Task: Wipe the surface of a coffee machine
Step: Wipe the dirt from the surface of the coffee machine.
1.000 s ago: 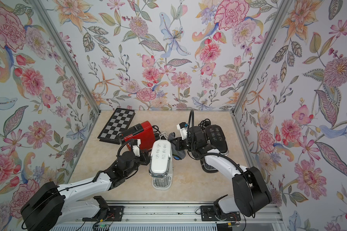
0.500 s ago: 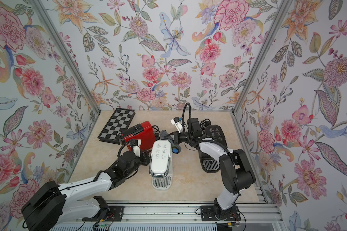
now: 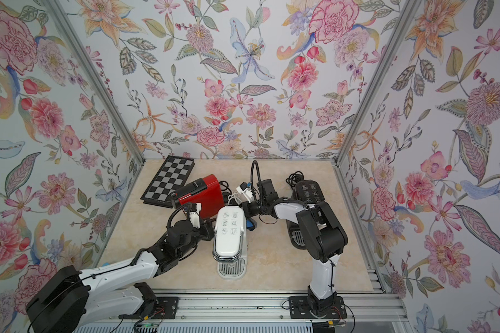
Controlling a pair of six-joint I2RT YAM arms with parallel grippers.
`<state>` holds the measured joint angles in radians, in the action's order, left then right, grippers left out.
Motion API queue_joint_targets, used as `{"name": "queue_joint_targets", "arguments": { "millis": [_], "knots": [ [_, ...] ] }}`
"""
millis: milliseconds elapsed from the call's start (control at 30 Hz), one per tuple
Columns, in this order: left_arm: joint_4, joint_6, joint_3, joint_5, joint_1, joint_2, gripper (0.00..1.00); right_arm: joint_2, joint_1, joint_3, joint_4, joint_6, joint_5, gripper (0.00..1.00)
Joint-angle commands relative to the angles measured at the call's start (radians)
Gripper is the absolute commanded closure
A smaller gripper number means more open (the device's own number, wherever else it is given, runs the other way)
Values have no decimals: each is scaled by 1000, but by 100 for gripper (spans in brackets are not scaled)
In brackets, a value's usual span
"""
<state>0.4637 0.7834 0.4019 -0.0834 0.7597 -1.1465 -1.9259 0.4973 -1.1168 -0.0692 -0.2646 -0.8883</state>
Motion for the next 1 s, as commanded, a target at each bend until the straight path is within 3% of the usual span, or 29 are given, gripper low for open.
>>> {"name": "queue_joint_targets", "arguments": {
  "millis": [0,167,667,833,967],
  "knots": [
    [0,13,-17,-12,16,17,45,-33,25,5,114,87,87,95],
    [1,12,-15,-8,16,11,45,-47,32,-13,181,136,207,95],
    [-15,10,-17,-18,12,15,45,273,34,-30,179,28,-41,94],
    [-18,7,-18,-21,10,25,45,335,31,-33,180,10,-58,94],
    [-16,8,-18,-18,8,25,45,304,23,-20,179,23,-47,94]
  ]
}}
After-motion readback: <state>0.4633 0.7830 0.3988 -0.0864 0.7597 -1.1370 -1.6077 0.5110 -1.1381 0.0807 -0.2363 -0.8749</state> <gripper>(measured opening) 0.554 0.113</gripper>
